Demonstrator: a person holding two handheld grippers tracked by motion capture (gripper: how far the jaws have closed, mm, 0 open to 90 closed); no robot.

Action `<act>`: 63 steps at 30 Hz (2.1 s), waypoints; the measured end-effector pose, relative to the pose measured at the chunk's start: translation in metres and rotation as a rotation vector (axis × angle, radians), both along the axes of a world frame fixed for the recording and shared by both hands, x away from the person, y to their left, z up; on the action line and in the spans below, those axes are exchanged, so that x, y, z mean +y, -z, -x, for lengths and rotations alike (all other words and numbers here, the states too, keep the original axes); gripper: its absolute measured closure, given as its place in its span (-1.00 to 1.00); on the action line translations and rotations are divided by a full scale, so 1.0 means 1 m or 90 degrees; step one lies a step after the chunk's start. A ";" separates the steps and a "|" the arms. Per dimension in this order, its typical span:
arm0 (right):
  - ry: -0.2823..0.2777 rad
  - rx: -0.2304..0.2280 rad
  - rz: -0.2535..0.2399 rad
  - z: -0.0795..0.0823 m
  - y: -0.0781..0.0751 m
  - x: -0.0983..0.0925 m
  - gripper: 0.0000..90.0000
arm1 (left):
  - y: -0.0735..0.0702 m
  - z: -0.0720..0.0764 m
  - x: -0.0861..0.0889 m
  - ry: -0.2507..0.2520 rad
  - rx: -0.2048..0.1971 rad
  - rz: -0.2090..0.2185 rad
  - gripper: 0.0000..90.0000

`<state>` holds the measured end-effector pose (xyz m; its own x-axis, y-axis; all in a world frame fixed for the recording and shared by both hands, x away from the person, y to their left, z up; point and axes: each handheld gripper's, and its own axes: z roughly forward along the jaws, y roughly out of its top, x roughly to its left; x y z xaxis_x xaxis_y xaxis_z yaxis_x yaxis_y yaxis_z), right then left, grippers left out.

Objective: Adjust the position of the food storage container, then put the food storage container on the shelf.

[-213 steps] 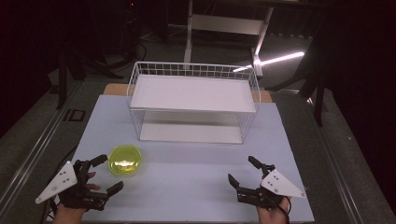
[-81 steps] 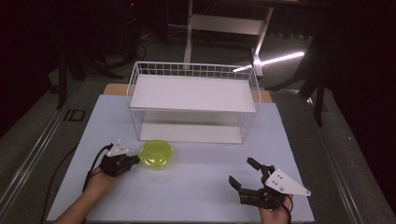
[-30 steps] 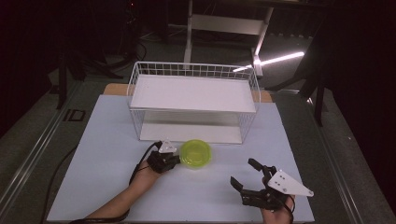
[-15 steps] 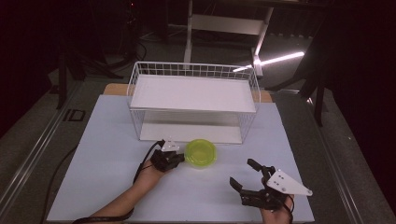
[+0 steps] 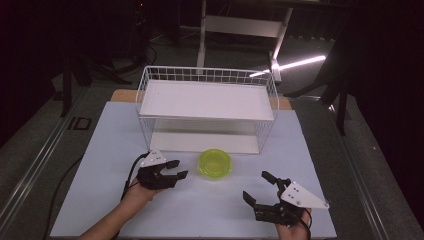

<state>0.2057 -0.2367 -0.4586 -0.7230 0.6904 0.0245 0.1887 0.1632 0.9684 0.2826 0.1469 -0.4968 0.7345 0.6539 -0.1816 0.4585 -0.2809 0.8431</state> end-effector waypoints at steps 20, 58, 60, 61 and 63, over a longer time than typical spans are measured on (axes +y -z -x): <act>-0.043 0.024 0.022 -0.004 -0.008 0.023 -0.67 | -0.031 0.028 -0.010 0.081 -0.038 0.087 -0.94; 0.033 0.220 0.031 -0.109 0.016 0.048 -0.44 | -0.024 -0.043 -0.050 0.010 0.044 0.028 -0.65; 0.041 0.227 0.035 -0.111 0.019 0.047 -0.39 | -0.020 -0.045 -0.052 0.005 0.060 0.017 -0.62; 0.048 0.226 0.038 -0.112 0.020 0.047 -0.35 | -0.017 -0.048 -0.054 -0.002 0.072 0.005 -0.51; 0.061 0.232 0.043 -0.114 0.021 0.046 -0.30 | -0.013 -0.050 -0.054 -0.007 0.079 -0.005 -0.43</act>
